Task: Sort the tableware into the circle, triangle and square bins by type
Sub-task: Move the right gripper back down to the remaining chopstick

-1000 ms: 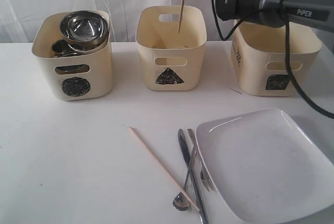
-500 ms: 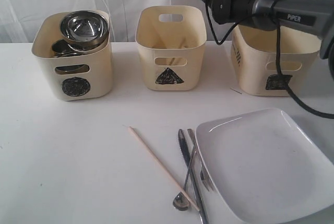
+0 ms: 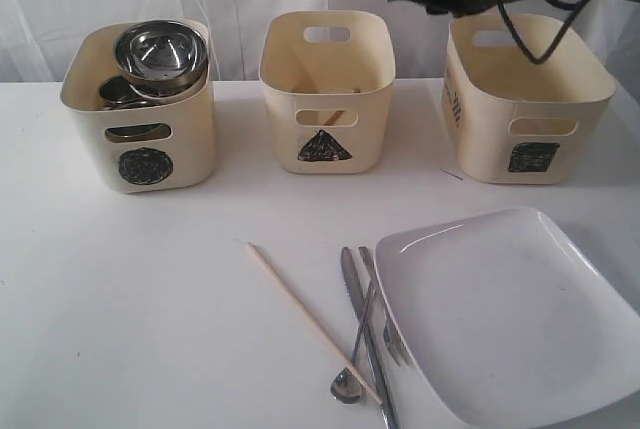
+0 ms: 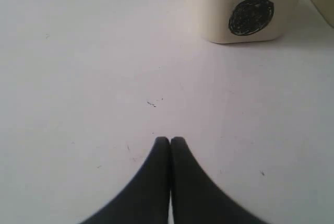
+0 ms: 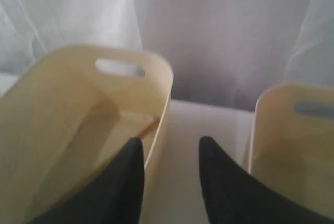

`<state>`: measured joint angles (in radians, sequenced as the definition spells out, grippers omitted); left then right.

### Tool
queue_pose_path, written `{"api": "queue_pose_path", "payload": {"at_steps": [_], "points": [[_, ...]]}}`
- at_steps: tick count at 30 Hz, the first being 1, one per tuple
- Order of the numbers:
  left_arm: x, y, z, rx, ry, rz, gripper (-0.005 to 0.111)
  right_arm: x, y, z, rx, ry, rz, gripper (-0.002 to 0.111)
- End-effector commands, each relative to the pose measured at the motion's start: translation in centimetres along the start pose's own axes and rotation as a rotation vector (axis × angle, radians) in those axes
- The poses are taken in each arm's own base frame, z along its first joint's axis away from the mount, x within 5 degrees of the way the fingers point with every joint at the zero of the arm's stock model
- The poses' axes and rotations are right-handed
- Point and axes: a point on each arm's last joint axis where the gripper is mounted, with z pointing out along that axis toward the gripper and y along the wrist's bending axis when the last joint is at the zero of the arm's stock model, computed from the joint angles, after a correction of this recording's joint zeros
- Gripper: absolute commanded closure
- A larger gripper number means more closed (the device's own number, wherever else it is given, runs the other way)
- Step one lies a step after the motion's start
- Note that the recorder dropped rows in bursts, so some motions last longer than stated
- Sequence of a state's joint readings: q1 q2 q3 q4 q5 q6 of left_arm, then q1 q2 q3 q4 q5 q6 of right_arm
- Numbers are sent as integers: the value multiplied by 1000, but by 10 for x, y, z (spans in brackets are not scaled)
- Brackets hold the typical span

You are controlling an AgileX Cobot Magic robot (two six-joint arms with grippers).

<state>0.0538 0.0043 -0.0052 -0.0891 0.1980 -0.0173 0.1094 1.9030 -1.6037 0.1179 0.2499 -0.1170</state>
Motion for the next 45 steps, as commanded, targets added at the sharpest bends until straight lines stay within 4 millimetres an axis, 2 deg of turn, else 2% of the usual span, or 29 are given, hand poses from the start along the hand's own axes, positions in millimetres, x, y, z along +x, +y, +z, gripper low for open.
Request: {"api": "queue_pose_path", "payload": {"at_steps": [1,5,6,7,8,10,12,17,21,27,45], "points": [[1,0,0,-1,-4,-10,107,15,17,-29,-56,127,-76,74],[1,0,0,-1,-4,-10,107,36,51,-79,-183,332,-78,74],[1,0,0,-1,-4,-10,107,42,69,-96,-235,376,-101,74],[1,0,0,-1,-4,-10,107,43,76,-102,-256,388,-117,74],[1,0,0,-1,-4,-10,107,47,94,-114,-309,429,-156,74],[1,0,0,-1,-4,-10,107,56,118,-125,-378,510,-225,74],[1,0,0,-1,-4,-10,107,72,134,-128,-424,622,-283,74],[1,0,0,-1,-4,-10,107,110,164,-113,-486,826,-391,68],[1,0,0,-1,-4,-10,107,126,173,-101,-497,874,-438,64],[1,0,0,-1,-4,-10,107,148,174,-81,-474,941,-467,63],[1,0,0,-1,-4,-10,107,165,184,-51,-485,939,-474,63]]}}
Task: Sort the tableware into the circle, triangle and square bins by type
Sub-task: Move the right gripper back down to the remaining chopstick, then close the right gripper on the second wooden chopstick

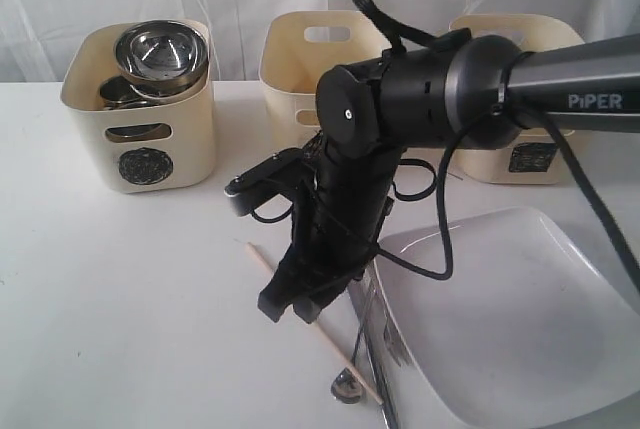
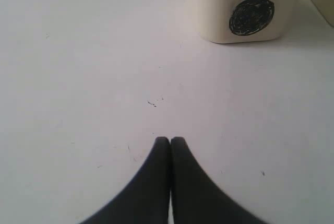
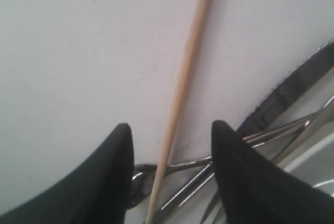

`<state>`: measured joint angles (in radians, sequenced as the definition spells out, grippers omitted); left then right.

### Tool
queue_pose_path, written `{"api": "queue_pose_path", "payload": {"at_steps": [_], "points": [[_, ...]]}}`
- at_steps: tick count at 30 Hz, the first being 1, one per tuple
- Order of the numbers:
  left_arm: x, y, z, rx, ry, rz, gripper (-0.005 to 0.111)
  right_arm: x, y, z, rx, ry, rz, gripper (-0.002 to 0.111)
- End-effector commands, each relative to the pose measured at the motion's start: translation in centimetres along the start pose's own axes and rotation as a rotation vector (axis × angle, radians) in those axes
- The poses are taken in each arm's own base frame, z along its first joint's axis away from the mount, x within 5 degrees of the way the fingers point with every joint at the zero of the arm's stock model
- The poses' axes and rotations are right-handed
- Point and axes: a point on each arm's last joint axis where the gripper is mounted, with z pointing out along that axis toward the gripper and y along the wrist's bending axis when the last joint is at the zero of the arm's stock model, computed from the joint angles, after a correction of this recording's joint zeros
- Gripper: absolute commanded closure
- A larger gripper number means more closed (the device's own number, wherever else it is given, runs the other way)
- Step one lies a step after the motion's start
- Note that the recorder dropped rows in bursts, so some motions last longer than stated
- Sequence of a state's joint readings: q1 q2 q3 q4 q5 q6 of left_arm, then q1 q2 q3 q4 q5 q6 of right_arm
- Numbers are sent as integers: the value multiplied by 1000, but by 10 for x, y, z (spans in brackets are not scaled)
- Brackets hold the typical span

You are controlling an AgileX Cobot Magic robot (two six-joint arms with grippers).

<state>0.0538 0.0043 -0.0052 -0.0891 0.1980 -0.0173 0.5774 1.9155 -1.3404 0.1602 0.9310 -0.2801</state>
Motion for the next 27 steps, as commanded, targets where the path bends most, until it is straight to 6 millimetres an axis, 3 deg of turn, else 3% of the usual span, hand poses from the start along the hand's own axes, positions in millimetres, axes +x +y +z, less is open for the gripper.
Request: {"api": "queue_pose_path", "payload": {"at_steps": [1,11,27], "points": [[1,0,0,-1,-4,-10,107,-5,0,10,-25,9,4,63],[1,0,0,-1,-4,-10,107,-5,9,38,-47,88,-42,63],[1,0,0,-1,-4,-10,107,-4,8,40,-23,96,-54,63]]}}
